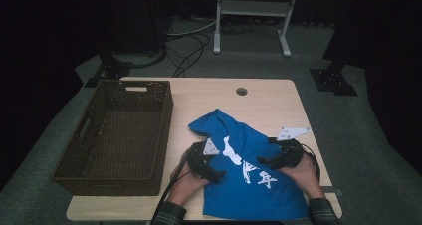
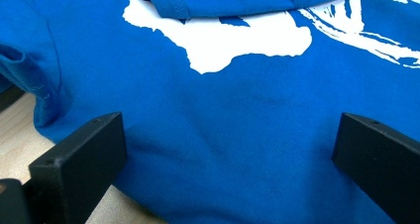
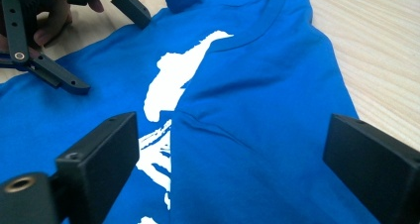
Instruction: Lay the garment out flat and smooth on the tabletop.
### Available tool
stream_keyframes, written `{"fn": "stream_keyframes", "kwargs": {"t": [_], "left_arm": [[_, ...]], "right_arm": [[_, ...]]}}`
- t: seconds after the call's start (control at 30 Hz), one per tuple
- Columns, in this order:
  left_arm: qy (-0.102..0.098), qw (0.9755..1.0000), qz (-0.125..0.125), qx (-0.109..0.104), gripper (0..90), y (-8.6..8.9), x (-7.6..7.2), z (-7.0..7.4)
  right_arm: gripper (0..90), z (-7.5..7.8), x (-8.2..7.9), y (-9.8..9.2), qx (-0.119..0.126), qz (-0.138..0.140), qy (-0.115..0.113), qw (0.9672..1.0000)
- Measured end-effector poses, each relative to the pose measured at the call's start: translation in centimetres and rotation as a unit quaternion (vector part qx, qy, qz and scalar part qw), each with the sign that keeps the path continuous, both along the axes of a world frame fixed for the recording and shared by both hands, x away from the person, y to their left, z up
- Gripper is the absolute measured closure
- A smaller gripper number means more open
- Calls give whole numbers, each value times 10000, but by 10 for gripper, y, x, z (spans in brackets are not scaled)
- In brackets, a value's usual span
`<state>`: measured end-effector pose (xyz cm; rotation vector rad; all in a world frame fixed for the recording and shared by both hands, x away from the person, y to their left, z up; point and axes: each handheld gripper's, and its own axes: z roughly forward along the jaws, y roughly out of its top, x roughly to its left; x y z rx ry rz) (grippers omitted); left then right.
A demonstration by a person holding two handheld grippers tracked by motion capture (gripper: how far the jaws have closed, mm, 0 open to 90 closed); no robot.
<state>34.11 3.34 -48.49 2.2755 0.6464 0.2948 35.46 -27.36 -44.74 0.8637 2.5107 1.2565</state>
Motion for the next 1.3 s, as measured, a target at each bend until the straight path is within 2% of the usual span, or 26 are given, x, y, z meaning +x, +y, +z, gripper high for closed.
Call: {"fn": "stream_keyframes", "kwargs": {"t": [0.33, 0.4, 0.7, 1.17, 1.3], "left_arm": [[0, 10000, 0, -2, 2, 0, 0, 0], [0, 10000, 2, -5, 2, 0, 0, 0], [3, 10000, 7, -10, 3, 0, 0, 0], [6, 10000, 10, -13, 3, 0, 0, 0], [5, 10000, 11, -14, 3, 0, 0, 0]], "right_arm": [[92, 3, 4, 9, 10, 127, -42, 9999], [136, 4, 4, 11, 25, 153, -66, 9999], [191, 8, 6, 21, 12, 186, -160, 9997], [371, 6, 8, 32, -71, 210, -145, 9996], [474, 4, 7, 35, -110, 241, -132, 9996]]}}
